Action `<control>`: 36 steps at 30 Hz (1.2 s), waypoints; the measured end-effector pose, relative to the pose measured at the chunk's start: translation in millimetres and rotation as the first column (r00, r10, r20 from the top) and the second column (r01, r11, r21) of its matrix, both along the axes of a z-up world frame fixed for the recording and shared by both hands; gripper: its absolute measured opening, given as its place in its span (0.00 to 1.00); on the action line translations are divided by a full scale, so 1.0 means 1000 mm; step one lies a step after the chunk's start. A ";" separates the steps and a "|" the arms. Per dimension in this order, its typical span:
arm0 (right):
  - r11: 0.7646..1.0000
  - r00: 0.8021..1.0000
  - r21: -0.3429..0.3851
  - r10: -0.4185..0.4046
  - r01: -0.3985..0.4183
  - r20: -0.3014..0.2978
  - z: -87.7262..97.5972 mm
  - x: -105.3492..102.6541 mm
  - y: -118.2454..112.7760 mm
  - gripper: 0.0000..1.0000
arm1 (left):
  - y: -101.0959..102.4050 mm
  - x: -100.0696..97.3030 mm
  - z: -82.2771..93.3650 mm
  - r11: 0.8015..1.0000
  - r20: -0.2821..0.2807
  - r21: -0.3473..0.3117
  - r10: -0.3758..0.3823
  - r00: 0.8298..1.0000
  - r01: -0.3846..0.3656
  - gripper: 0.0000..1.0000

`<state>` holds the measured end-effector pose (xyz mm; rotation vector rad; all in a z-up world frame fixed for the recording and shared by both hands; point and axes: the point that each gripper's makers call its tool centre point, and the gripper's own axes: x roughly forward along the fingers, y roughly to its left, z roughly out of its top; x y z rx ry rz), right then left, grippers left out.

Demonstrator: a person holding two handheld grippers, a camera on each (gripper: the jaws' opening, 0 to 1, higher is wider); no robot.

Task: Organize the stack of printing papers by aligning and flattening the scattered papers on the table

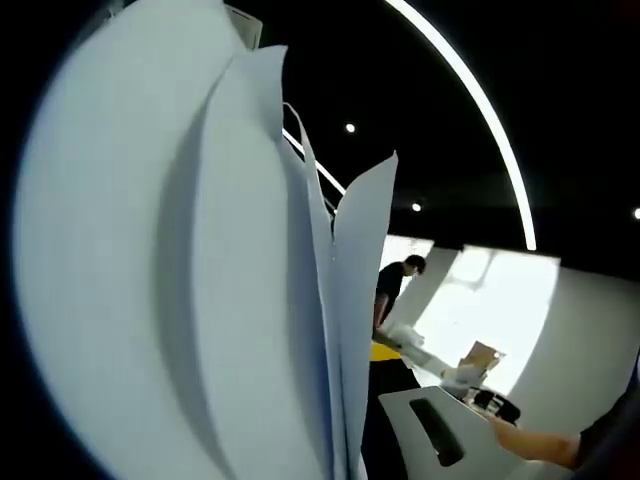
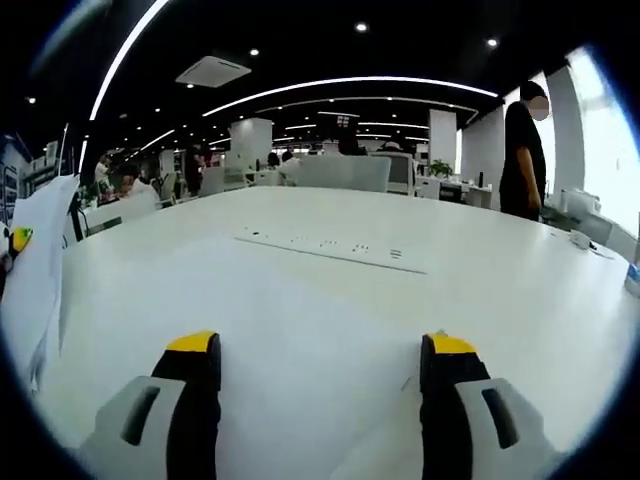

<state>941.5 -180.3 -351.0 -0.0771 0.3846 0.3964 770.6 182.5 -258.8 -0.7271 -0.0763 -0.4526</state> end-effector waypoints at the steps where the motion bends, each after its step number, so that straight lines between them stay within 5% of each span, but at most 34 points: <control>1: 1.000 1.000 0.000 -0.001 0.001 0.000 0.000 0.000 0.000 0.79 | 0.000 0.000 0.000 1.000 0.000 -0.001 0.000 1.000 0.000 0.06; 13: 1.000 1.000 0.005 0.003 -0.003 0.003 -0.001 -0.002 0.003 0.76 | 0.001 0.000 0.000 1.000 -0.001 -0.005 -0.002 1.000 0.002 0.06; 24: 0.999 0.999 0.010 0.036 -0.036 0.001 -0.003 -0.002 0.005 0.58 | 0.000 -0.001 0.000 1.000 -0.001 -0.002 0.000 1.000 0.000 0.06; 31: 0.999 0.999 0.012 0.048 -0.048 0.000 -0.002 0.000 0.006 0.38 | 0.000 -0.001 0.000 1.000 0.000 0.000 0.001 1.000 -0.001 0.06; 36: 0.999 0.999 0.032 0.035 -0.035 -0.003 0.002 0.000 0.005 0.34 | 0.001 0.000 0.000 1.000 0.001 0.001 0.002 1.000 -0.002 0.06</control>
